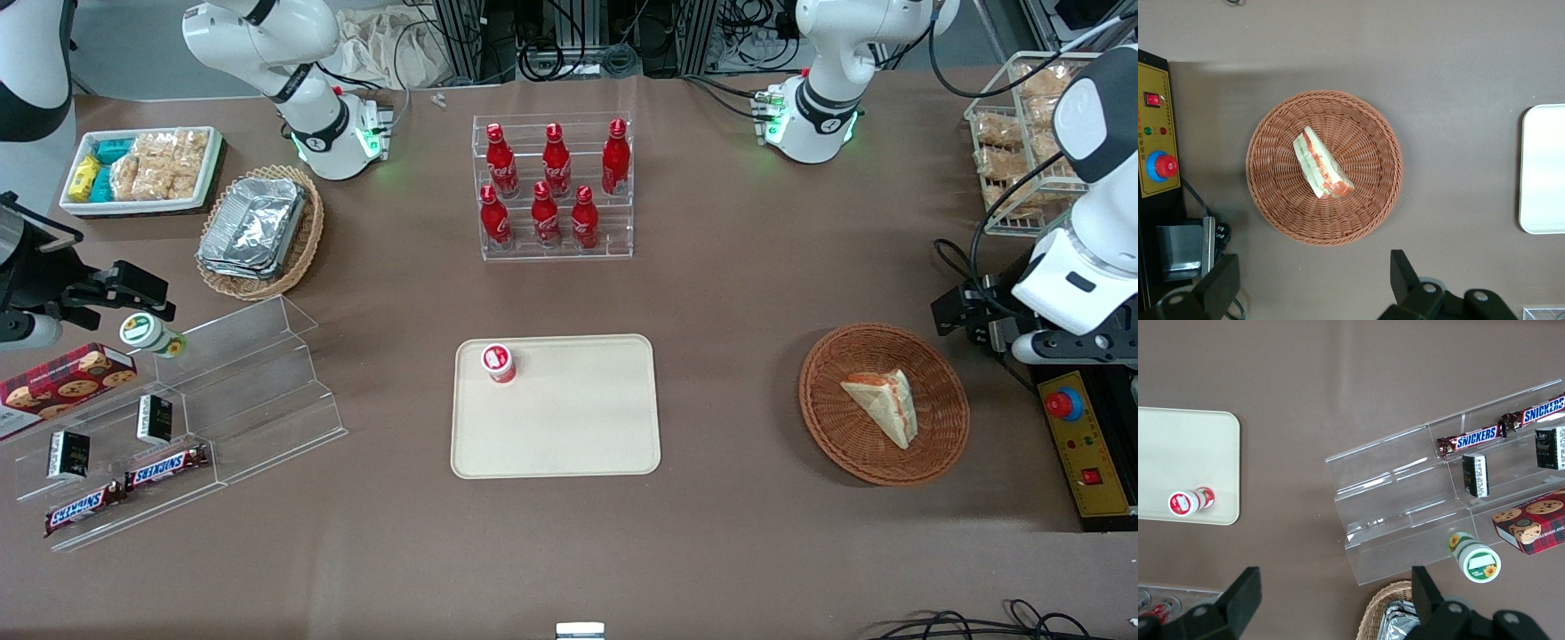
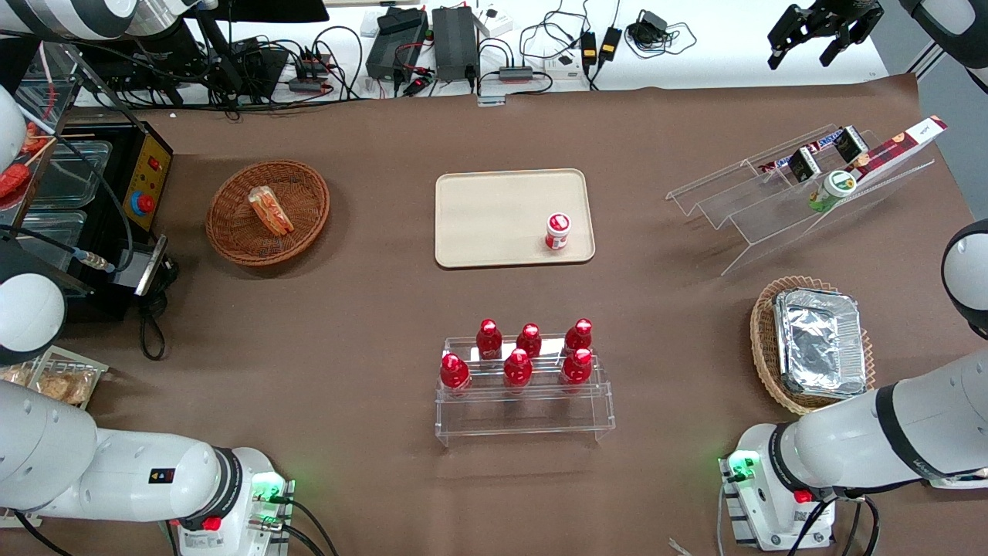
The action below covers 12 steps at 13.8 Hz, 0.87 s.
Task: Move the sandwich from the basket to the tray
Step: 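Move the left gripper down over the wrapped sandwich in the wicker basket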
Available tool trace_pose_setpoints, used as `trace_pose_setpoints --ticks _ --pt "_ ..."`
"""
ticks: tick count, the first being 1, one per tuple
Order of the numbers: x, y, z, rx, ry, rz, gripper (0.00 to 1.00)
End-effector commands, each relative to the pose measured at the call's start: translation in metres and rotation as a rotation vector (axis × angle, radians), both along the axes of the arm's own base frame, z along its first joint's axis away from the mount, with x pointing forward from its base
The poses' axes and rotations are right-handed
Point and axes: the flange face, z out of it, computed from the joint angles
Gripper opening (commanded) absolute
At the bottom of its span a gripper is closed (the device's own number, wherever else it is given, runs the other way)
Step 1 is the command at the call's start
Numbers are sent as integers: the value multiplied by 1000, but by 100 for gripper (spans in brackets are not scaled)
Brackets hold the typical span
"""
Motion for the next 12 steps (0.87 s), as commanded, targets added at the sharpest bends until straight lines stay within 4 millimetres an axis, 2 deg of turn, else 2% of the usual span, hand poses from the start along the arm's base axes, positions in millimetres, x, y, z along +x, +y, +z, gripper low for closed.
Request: trace_pose_setpoints --ticks 1,4,7,10,12 --pt "-1 -3 2 3 13 12 100" --pt "2 -7 3 10 -4 65 100" --pt "6 -6 -12 8 13 258 100" --pt "12 -7 -44 16 59 431 100" --pt "15 -5 -72 14 55 492 100"
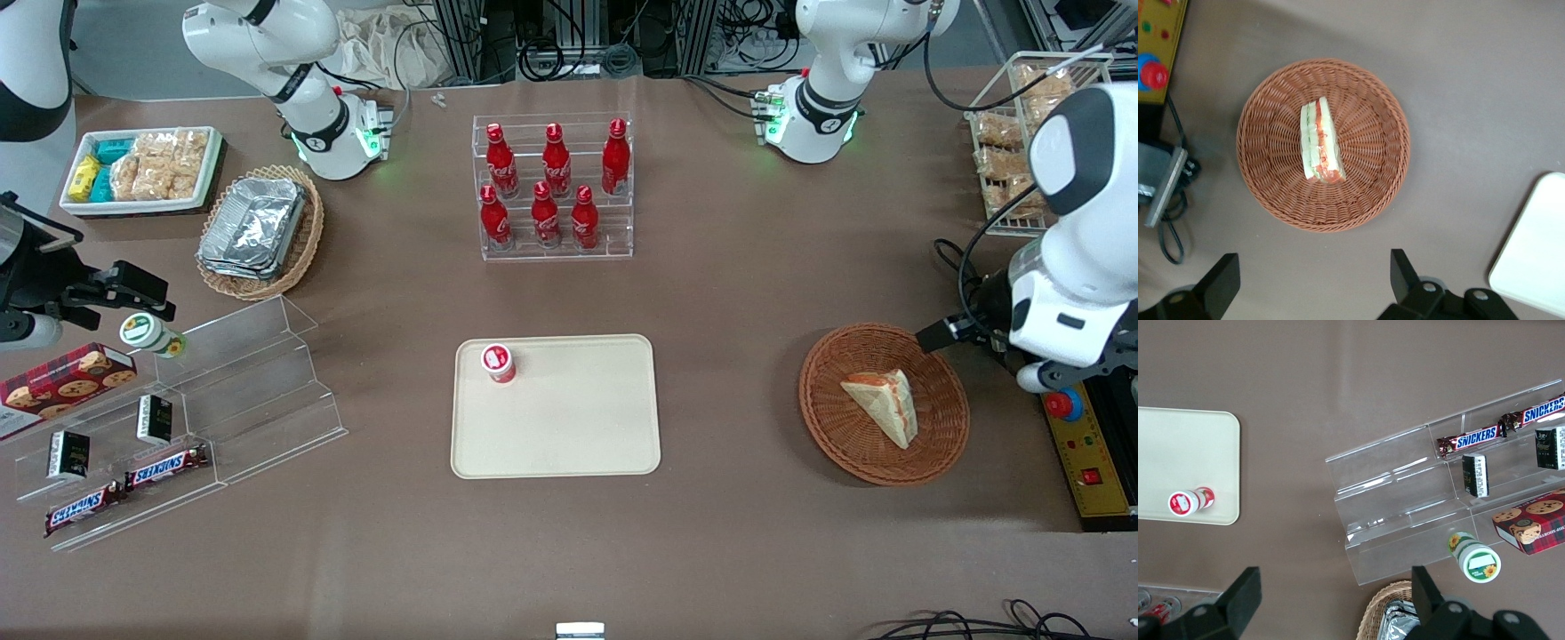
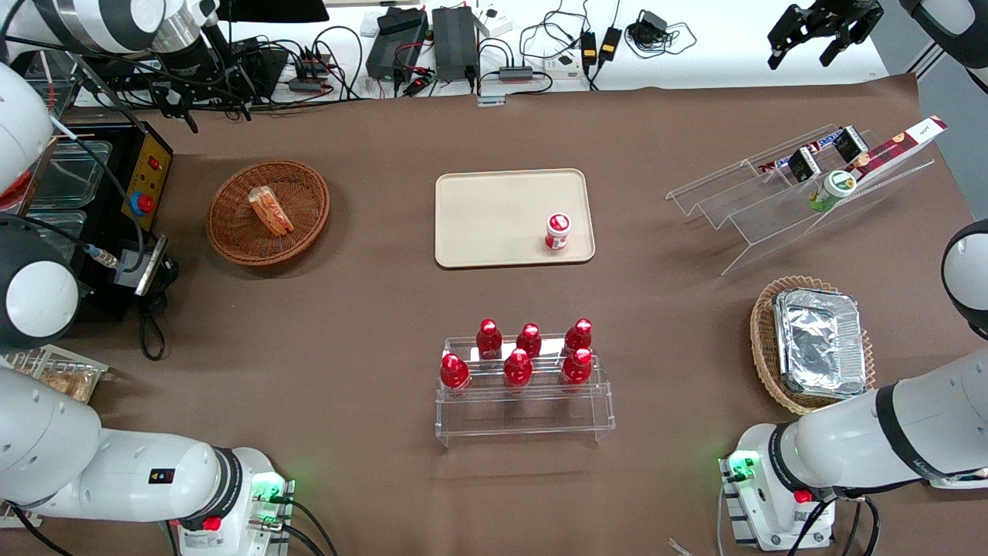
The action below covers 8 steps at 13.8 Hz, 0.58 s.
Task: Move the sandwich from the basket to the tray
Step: 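Move the left gripper down over the wrapped sandwich in the wicker basket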
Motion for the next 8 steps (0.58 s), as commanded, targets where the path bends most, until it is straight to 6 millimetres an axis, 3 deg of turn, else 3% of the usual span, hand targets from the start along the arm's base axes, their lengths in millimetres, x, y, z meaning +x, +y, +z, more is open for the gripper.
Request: trace_pose_setpoints --ticks 1,8 --pt "1 3 -40 18 -7 72 100" --pt "-2 21 -152 19 -18 128 100"
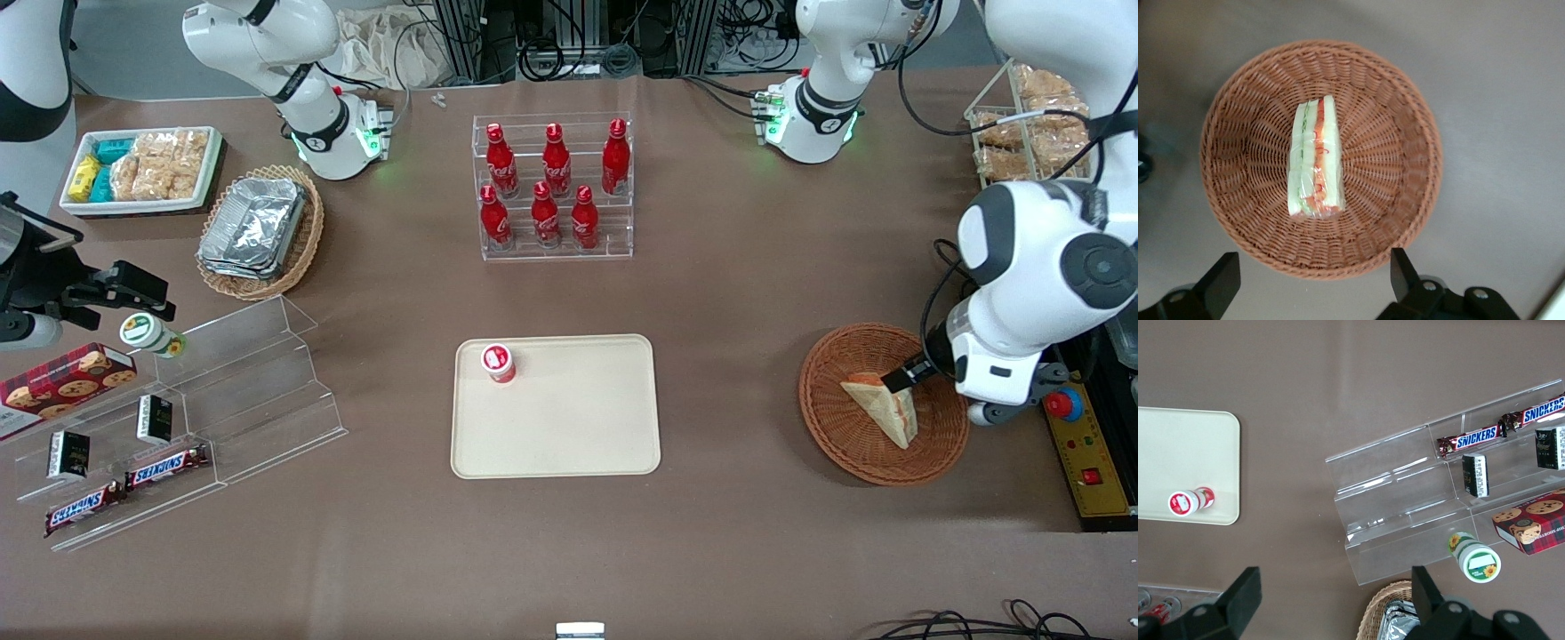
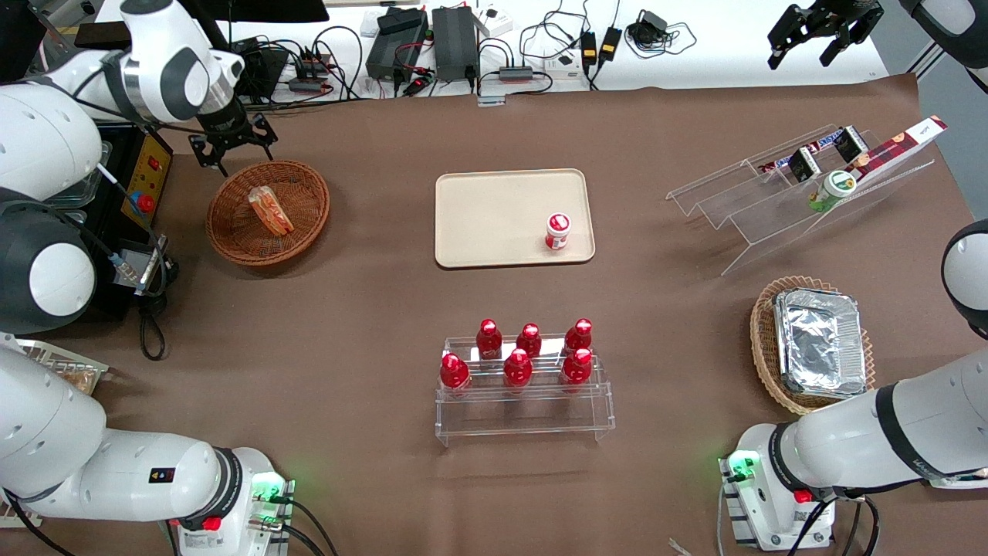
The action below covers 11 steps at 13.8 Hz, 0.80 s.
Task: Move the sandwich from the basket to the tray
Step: 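Move the left gripper down over the wrapped sandwich in the wicker basket, then close the left gripper on the end of the wrapped sandwich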
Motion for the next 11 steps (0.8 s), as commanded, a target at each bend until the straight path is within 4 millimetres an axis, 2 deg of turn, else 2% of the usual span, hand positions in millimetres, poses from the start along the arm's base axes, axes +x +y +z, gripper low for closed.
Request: trace_pose_setpoints --ticks 1,5,7,9,11 --pt "-3 14 -26 18 -7 33 100" --pt "-9 21 -64 21 -9 40 100" --pt "-14 20 -77 18 -24 39 100" --pt "-17 33 -91 19 -33 58 100" --pt "-23 35 -103 18 -45 58 100"
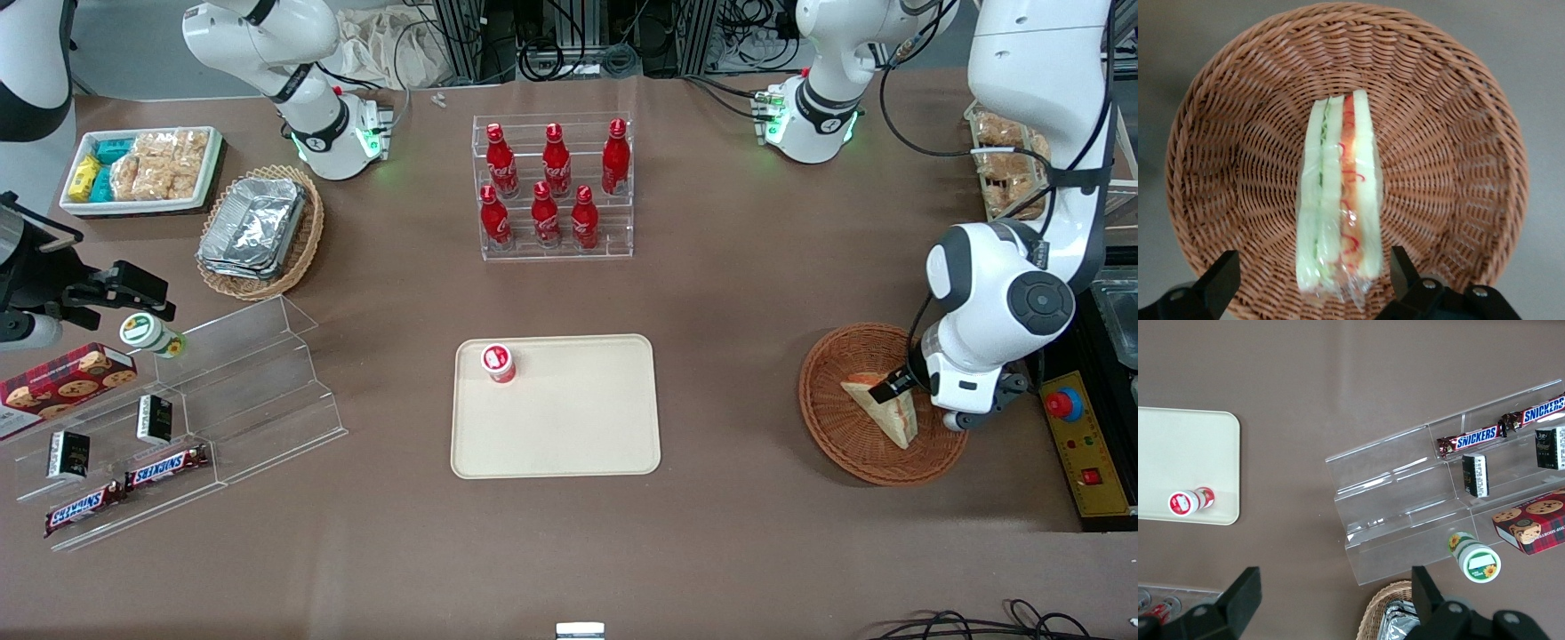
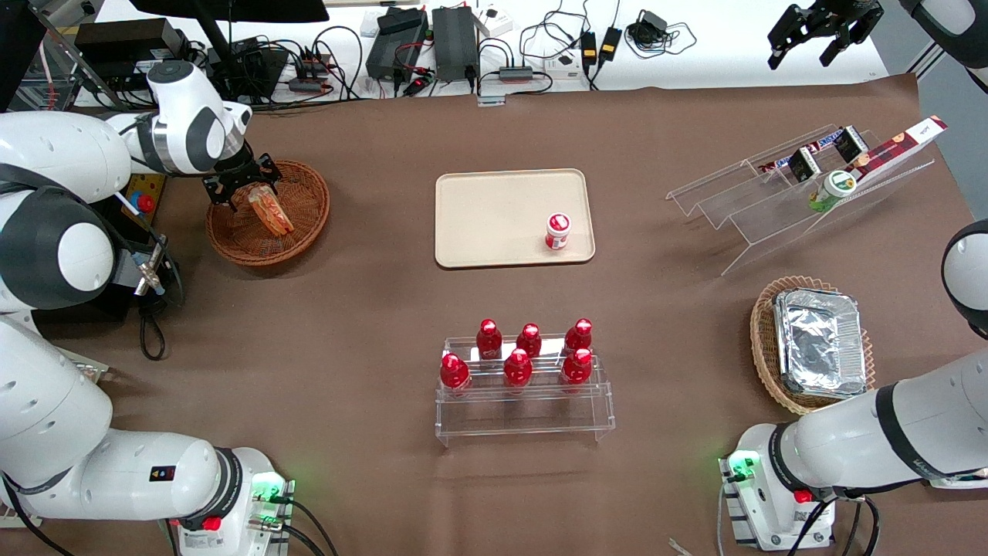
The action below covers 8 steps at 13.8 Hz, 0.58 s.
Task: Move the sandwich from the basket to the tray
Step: 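Close the left gripper on the end of the wrapped sandwich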
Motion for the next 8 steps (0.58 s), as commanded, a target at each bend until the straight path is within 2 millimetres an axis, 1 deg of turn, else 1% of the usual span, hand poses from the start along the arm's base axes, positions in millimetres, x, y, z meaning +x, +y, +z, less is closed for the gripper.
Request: trace_pose_setpoints --ticks 1,3,4,5,6,7,8 --pt "-11 5 -14 8 -27 12 100" --pt "-13 7 -23 7 -21 19 99" --pt "-13 11 -28 5 -15 28 92" --pt "-13 11 -31 2 -11 37 76" --pt "-11 11 -32 -3 -13 46 54" --pt "-10 10 -32 -5 -13 63 42" --pt "-8 9 -34 -4 -11 74 36"
